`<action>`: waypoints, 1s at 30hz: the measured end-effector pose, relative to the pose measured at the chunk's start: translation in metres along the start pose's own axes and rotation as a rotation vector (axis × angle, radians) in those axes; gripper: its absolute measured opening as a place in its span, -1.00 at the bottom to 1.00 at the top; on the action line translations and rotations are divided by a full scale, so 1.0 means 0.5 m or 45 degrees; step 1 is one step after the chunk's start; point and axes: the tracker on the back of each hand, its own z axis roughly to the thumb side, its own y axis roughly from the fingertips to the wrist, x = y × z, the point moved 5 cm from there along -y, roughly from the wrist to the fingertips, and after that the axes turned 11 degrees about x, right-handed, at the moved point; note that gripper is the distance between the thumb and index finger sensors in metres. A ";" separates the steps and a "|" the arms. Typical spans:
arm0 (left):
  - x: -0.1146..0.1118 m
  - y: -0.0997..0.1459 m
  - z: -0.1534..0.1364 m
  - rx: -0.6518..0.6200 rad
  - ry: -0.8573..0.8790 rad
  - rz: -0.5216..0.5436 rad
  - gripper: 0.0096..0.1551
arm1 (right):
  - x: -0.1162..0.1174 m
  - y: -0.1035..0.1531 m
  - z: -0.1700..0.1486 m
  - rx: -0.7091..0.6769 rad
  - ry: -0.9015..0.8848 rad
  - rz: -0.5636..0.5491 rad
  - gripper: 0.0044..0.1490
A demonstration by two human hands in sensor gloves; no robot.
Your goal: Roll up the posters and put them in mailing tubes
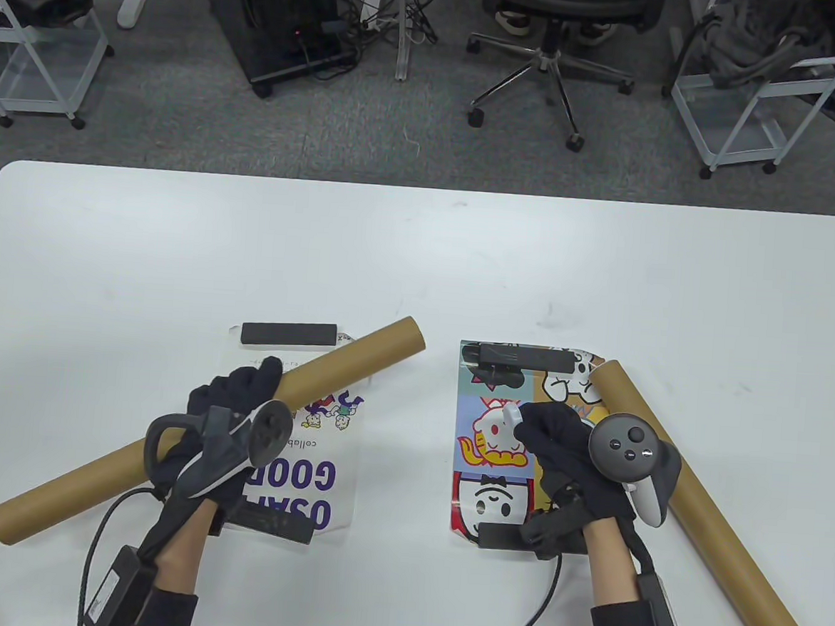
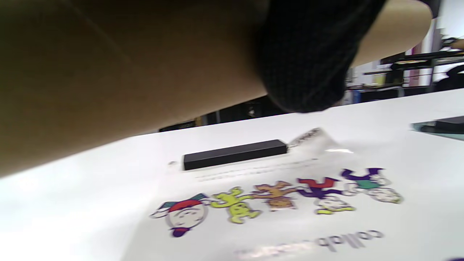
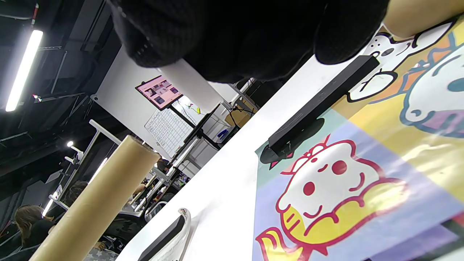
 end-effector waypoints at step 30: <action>-0.163 -0.048 -0.208 0.683 0.028 -0.473 0.06 | 0.009 -0.004 -0.006 0.019 0.032 0.036 -0.52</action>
